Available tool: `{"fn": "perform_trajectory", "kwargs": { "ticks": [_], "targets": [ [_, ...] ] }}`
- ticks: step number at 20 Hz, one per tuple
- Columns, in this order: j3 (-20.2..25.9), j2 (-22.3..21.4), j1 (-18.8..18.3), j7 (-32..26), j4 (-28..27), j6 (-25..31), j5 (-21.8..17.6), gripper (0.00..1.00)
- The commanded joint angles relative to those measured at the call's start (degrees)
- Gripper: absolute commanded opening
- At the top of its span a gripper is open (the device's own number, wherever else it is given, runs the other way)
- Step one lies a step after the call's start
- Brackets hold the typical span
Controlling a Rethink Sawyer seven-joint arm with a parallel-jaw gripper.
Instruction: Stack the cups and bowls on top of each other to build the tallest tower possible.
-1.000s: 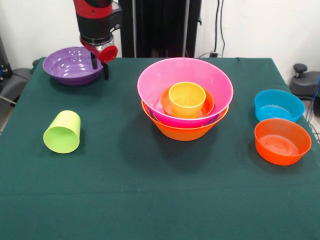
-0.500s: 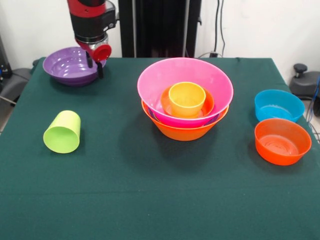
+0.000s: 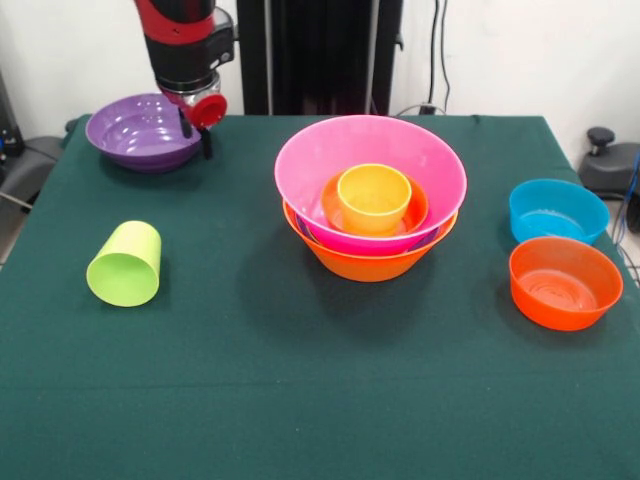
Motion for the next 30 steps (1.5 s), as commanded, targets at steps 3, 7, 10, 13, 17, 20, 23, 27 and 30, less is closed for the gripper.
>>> {"fn": "perform_trajectory", "kwargs": {
  "ticks": [3, 7, 10, 13, 17, 20, 23, 27, 30],
  "targets": [
    [4.8, 2.7, 1.4, 4.1, -2.6, -4.1, -1.6, 1.00],
    [4.3, 3.7, 1.9, 4.1, -3.5, -4.5, -1.7, 1.00],
    [3.8, 3.7, 2.3, 3.3, -4.2, -4.7, -2.7, 1.00],
    [3.8, 3.6, 2.2, 3.0, -4.3, -4.5, -3.1, 0.00],
    [4.0, 3.6, 2.0, 3.0, -4.4, -3.8, -3.0, 0.00],
    [4.1, 3.5, 1.9, 2.9, -4.4, -3.5, -2.9, 0.00],
    [4.2, 3.5, 1.8, 3.0, -4.3, -3.5, -2.8, 0.00],
    [4.5, 2.3, 1.8, 3.0, -3.9, -1.7, -2.1, 0.00],
    [4.3, -2.6, 3.3, 2.4, -2.3, 2.1, -1.9, 0.00]
  ]
}}
